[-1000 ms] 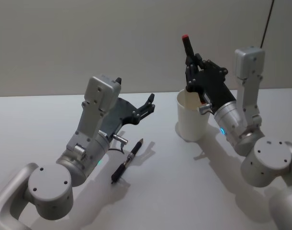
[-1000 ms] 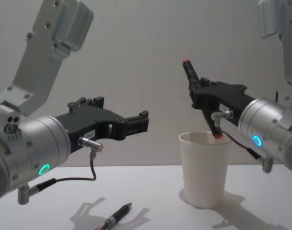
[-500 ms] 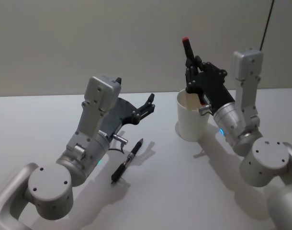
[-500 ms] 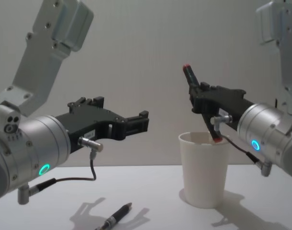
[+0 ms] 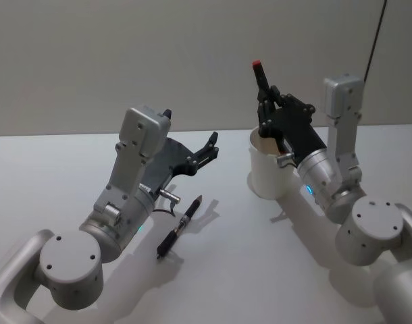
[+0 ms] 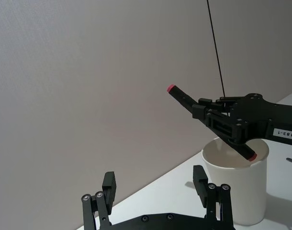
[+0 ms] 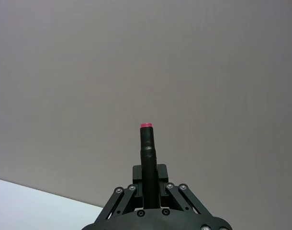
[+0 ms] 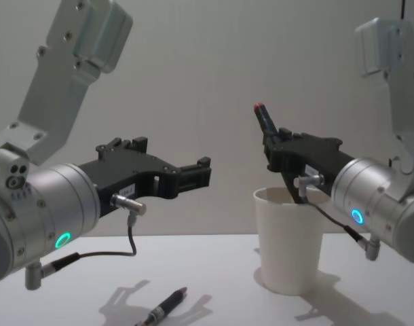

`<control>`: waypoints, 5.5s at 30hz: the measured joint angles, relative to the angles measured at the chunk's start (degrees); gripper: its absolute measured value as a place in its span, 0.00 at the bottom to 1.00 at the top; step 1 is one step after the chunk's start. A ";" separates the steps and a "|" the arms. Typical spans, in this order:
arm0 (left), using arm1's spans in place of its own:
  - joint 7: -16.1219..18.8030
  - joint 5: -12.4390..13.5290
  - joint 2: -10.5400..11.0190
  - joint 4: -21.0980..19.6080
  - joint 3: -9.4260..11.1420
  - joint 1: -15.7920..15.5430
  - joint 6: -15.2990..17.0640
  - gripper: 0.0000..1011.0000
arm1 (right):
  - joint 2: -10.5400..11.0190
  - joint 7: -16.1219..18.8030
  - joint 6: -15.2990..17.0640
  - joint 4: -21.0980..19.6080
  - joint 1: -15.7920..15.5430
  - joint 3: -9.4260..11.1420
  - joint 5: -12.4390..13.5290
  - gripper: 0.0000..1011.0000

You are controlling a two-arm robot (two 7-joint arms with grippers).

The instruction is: Place the pen into the pen holder.

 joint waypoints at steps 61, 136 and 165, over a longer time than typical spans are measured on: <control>0.00 0.00 0.00 0.00 0.00 0.00 0.00 0.99 | 5.98 3.46 1.25 -14.86 -4.42 4.40 5.12 0.99; 0.00 0.00 0.00 0.00 0.00 0.00 0.00 0.99 | 16.51 19.34 38.84 -25.92 -14.75 5.04 5.14 0.99; 0.34 -0.68 0.79 -1.72 -0.37 0.72 2.74 0.99 | 16.61 19.56 39.22 -25.97 -14.86 5.04 5.10 0.99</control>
